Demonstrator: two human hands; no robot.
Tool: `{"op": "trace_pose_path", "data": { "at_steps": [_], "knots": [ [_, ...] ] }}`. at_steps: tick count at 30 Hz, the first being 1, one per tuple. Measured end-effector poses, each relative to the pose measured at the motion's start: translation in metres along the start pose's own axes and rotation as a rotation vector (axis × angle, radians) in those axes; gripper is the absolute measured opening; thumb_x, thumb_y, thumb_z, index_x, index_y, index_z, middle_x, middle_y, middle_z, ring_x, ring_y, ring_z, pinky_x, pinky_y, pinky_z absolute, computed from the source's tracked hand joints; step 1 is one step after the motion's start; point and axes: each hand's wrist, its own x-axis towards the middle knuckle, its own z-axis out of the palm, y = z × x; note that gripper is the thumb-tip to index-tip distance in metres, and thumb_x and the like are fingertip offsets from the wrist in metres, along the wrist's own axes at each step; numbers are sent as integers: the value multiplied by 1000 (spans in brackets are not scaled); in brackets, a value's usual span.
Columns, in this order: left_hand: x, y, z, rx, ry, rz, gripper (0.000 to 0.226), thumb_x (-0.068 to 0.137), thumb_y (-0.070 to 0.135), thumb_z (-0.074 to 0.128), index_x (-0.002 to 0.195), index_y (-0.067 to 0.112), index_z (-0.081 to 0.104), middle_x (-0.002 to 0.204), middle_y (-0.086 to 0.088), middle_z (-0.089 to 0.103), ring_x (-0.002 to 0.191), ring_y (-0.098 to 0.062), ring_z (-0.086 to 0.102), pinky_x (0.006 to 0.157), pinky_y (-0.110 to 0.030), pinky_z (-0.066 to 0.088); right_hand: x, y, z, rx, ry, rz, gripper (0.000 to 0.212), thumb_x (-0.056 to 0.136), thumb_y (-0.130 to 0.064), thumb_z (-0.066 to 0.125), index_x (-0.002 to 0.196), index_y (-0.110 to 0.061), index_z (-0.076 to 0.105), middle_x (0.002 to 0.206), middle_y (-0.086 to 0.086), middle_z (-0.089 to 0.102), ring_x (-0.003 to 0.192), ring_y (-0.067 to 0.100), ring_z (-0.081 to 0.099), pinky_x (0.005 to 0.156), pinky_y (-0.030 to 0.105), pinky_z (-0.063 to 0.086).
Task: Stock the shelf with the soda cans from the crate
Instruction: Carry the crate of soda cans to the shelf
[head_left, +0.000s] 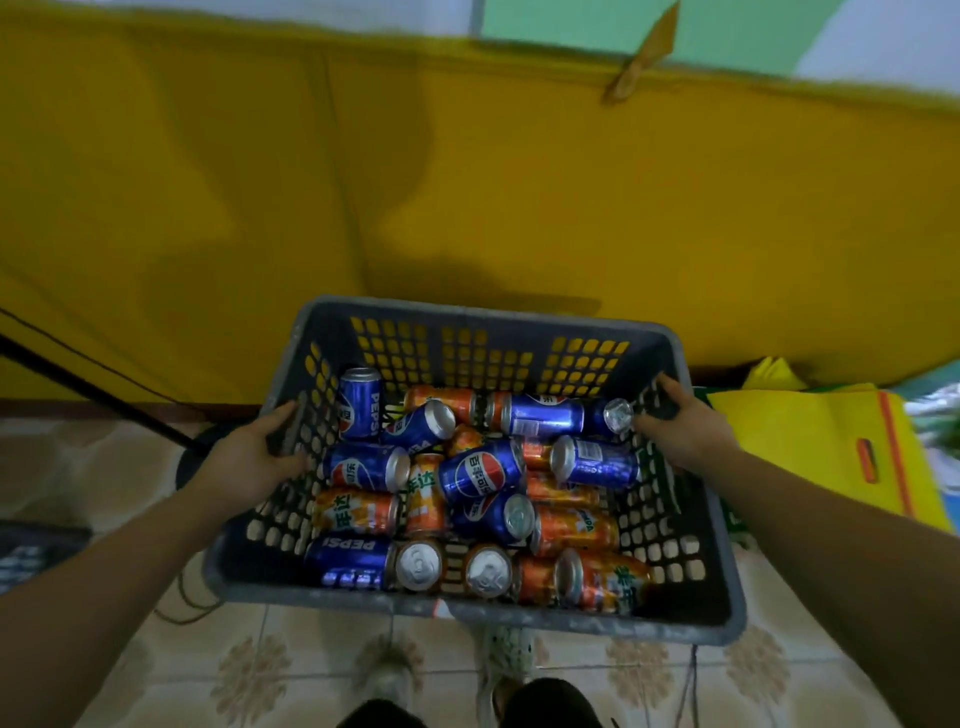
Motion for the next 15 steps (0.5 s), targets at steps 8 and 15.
{"op": "trace_pose_path", "data": {
  "at_steps": [8, 15],
  "knots": [
    [-56, 49, -59, 48, -100, 285, 80, 85, 15, 71, 151, 22, 27, 153, -8, 34, 118, -31, 52, 79, -33, 46, -136, 30, -52, 65, 199, 151, 77, 87, -56, 60, 152, -37, 24, 122, 10, 64, 70, 23, 61, 54, 29, 50],
    [-109, 114, -60, 117, -199, 499, 84, 80, 17, 77, 150, 21, 30, 149, -9, 39, 127, -29, 47, 89, -31, 40, -247, 104, -78, 270, 294, 333, 79, 84, -54, 65, 151, -35, 28, 93, 7, 64, 66, 28, 66, 58, 39, 59]
  ]
}}
